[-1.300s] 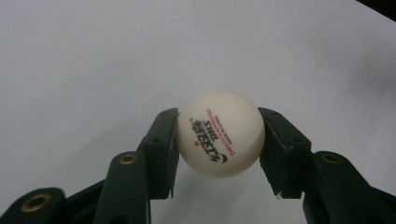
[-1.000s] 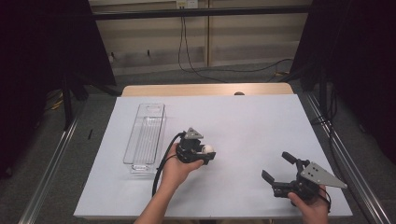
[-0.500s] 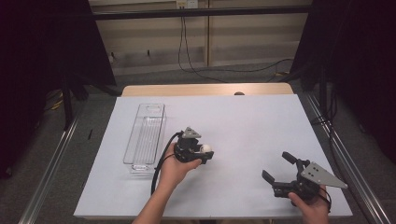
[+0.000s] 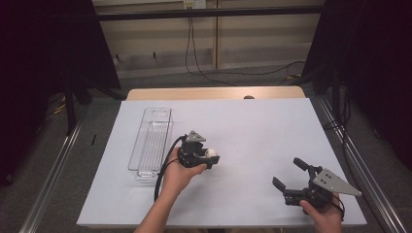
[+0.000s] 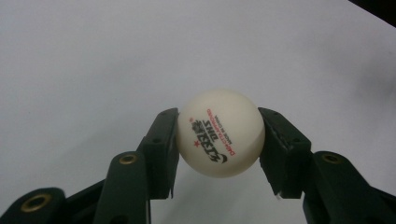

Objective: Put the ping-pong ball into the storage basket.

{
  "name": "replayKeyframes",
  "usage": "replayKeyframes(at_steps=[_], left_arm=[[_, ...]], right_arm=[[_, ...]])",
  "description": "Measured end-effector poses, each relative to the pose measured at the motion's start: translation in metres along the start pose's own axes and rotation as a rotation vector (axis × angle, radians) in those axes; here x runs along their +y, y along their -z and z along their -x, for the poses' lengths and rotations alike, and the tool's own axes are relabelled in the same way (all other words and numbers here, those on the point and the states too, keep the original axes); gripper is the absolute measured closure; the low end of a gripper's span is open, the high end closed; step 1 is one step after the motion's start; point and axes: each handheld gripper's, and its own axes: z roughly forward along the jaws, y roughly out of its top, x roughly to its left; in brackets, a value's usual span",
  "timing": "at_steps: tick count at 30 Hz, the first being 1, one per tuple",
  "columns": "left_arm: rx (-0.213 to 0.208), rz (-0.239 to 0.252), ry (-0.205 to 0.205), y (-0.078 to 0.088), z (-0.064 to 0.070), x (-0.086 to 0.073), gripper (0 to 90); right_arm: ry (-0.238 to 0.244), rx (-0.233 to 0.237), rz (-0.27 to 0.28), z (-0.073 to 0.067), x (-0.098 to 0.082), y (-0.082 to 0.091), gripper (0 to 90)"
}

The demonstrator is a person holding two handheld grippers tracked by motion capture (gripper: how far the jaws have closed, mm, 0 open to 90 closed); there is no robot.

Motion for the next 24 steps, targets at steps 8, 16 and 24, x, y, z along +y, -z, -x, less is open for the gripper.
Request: replayKeyframes(at_steps=[8, 16, 24], left_arm=[[0.006, 0.005, 0.001, 0.003, -0.003, 0.0, 51.1], [0.012, -0.012, -0.013, 0.008, -0.006, 0.001, 51.1], [0.012, -0.001, 0.003, 0.012, -0.008, 0.001, 51.1]], right_arm=[[-0.003, -0.004, 0.003, 0.0, 0.0, 0.0, 1.2], [-0.002, -0.004, 0.003, 0.0, 0.0, 0.0, 1.3], [-0.001, -0.001, 0.0, 0.0, 0.0, 0.0, 1.3]])
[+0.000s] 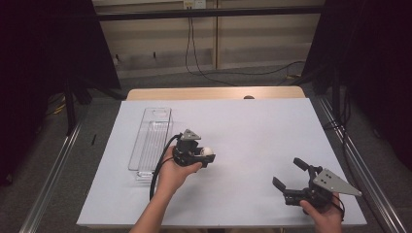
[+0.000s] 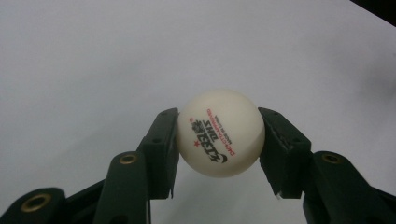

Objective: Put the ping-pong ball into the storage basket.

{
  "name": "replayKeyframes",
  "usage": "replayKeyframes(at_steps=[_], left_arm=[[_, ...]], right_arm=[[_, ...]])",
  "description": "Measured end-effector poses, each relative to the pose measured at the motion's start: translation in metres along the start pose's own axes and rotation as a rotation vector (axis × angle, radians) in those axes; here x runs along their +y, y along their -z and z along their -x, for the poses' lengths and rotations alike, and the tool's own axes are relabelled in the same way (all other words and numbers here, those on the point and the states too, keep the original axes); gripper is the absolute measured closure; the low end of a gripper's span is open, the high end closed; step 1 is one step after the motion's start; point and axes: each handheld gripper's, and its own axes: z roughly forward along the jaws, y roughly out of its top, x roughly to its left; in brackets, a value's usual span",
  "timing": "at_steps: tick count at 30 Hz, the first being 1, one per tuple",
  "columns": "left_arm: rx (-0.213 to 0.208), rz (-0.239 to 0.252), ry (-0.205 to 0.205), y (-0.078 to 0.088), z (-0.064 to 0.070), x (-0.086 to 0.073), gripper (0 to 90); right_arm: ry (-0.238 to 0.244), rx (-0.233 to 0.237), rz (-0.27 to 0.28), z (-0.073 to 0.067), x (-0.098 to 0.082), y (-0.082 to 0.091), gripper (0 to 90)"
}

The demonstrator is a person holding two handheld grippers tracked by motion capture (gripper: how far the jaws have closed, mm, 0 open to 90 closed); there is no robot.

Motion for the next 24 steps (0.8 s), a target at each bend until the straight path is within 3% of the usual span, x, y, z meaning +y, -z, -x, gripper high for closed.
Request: replayKeyframes(at_steps=[2, 24], left_arm=[[0.005, 0.015, 0.008, 0.0, 0.0, 0.0, 51.1], [0.018, 0.006, 0.008, 0.01, -0.007, 0.0, 51.1]], right_arm=[[-0.006, -0.002, 0.003, -0.001, 0.0, 0.0, 1.3], [-0.003, 0.006, 0.0, -0.001, 0.0, -0.001, 1.3]])
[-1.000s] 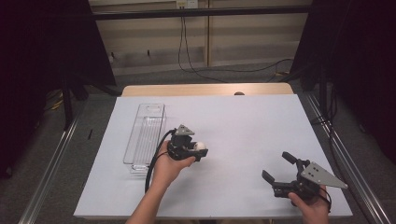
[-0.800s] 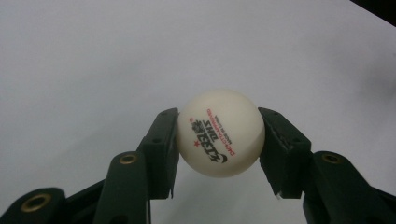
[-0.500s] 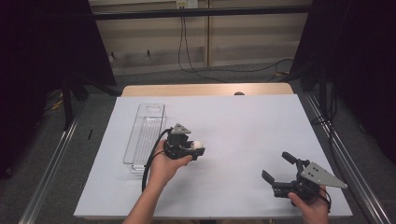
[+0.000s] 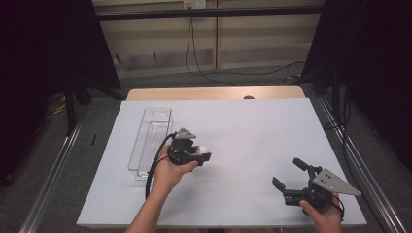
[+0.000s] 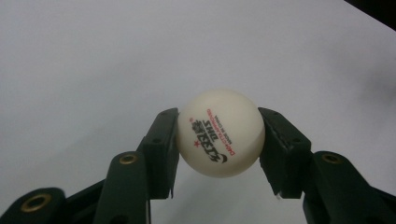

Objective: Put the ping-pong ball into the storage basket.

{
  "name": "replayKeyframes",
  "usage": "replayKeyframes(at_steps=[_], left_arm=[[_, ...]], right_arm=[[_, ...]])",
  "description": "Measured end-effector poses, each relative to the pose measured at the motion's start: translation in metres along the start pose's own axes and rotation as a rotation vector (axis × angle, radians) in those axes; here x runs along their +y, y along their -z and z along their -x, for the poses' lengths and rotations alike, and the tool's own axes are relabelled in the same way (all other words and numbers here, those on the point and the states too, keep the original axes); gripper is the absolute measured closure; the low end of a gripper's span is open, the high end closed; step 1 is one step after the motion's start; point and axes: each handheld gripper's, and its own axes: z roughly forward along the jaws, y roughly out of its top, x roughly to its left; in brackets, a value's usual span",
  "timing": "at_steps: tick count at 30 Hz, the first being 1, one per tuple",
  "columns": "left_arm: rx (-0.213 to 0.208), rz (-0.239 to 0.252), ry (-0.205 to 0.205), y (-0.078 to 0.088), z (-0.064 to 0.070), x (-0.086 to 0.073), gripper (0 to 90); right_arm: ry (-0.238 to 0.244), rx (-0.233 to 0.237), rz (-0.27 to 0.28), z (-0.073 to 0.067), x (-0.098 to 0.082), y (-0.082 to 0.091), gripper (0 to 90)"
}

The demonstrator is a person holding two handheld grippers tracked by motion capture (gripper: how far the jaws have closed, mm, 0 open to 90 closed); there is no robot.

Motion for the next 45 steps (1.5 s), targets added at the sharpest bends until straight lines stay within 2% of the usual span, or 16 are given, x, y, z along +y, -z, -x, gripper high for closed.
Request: replayKeyframes(at_steps=[10, 18, 19, 21, 25, 26, 31, 41, 43, 44, 45], left_arm=[[-0.003, 0.013, 0.016, 0.003, -0.002, 0.0, 51.1], [0.007, 0.005, 0.01, 0.006, -0.004, 0.0, 51.1], [0.005, 0.001, 0.0, 0.006, -0.005, 0.001, 51.1], [0.006, 0.015, 0.018, 0.006, -0.004, 0.0, 51.1], [0.005, 0.019, 0.019, 0.007, -0.004, 0.0, 51.1], [0.009, 0.01, 0.006, 0.008, -0.005, 0.0, 51.1], [0.007, 0.017, 0.015, 0.009, -0.007, -0.001, 51.1], [0.024, 0.044, 0.031, 0.015, -0.011, -0.003, 51.1], [0.028, 0.034, 0.019, 0.017, -0.012, -0.004, 51.1], [0.028, 0.051, 0.038, 0.016, -0.012, -0.005, 51.1], [0.031, 0.051, 0.039, 0.017, -0.013, -0.005, 51.1]], right_arm=[[-0.002, -0.003, 0.0, 0.0, 0.0, 0.0, 1.3], [-0.004, -0.003, 0.004, 0.0, 0.0, 0.0, 1.3], [-0.005, -0.004, 0.006, 0.0, 0.0, 0.0, 1.3], [-0.005, -0.005, 0.004, 0.0, 0.001, 0.0, 1.2], [-0.011, -0.005, 0.005, 0.0, 0.0, 0.0, 1.3], [-0.002, -0.001, 0.0, 0.0, 0.0, 0.0, 1.3], [0.002, 0.001, -0.002, 0.0, 0.0, 0.0, 1.3], [0.003, 0.002, -0.002, 0.0, 0.0, 0.0, 1.3], [0.002, -0.001, 0.0, 0.0, 0.0, 0.0, 1.3], [0.002, 0.0, 0.0, 0.0, 0.0, 0.0, 1.3], [0.002, 0.001, 0.0, 0.0, 0.0, 0.0, 1.3]])
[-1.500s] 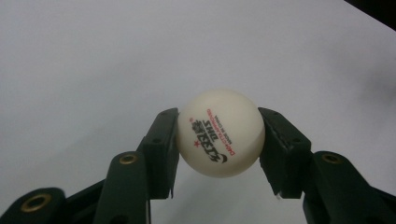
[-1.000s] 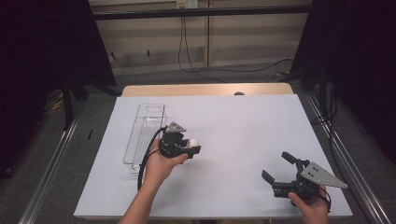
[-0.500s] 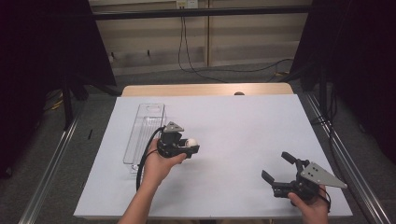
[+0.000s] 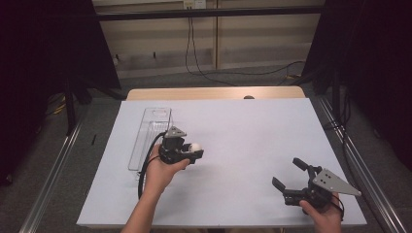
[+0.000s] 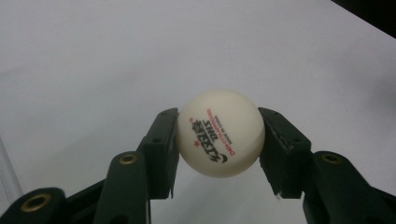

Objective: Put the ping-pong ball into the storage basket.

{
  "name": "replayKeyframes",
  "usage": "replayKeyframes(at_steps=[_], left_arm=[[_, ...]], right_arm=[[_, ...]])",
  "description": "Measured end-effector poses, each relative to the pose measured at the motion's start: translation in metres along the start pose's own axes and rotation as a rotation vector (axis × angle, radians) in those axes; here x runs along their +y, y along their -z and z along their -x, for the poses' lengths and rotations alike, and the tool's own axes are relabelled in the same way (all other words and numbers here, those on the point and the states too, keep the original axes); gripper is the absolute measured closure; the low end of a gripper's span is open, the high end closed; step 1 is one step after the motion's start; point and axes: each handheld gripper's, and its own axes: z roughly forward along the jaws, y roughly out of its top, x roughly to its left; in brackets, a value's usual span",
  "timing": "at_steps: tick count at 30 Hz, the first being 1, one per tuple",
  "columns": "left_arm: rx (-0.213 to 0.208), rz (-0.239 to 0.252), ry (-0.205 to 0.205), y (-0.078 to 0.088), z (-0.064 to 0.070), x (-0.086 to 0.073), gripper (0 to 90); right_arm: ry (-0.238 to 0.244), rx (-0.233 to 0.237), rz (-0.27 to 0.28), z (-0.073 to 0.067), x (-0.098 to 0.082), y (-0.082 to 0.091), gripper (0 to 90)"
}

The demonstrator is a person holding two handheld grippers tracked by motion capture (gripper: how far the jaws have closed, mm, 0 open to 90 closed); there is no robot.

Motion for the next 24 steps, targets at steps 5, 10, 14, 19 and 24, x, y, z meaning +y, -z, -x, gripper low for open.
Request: replayKeyframes(at_steps=[5, 10, 14, 19, 24], left_arm=[[0.003, -0.001, 0.001, 0.0034, -0.0025, -0.001, 51.1], [0.0, 0.012, 0.001, 0.0047, -0.0046, -0.0031, 51.1], [-0.002, 0.021, 0.012, 0.0064, -0.0051, -0.0037, 51.1], [0.0, 0.02, 0.021, 0.0079, -0.0067, -0.0046, 51.1], [0.008, 0.03, 0.021, 0.0098, -0.0076, -0.0043, 51.1]], right_arm=[[-0.003, 0.0, 0.002, 0.0002, 0.0, 0.0, 1.3], [0.002, 0.0, -0.003, 0.0001, 0.0, 0.0001, 1.3], [0.004, 0.002, -0.001, -0.0001, 0.0, 0.0, 1.3], [0.001, -0.003, 0.001, -0.0003, -0.0001, -0.0005, 1.3], [0.0, -0.003, 0.002, -0.0004, -0.0001, -0.0003, 1.3]])
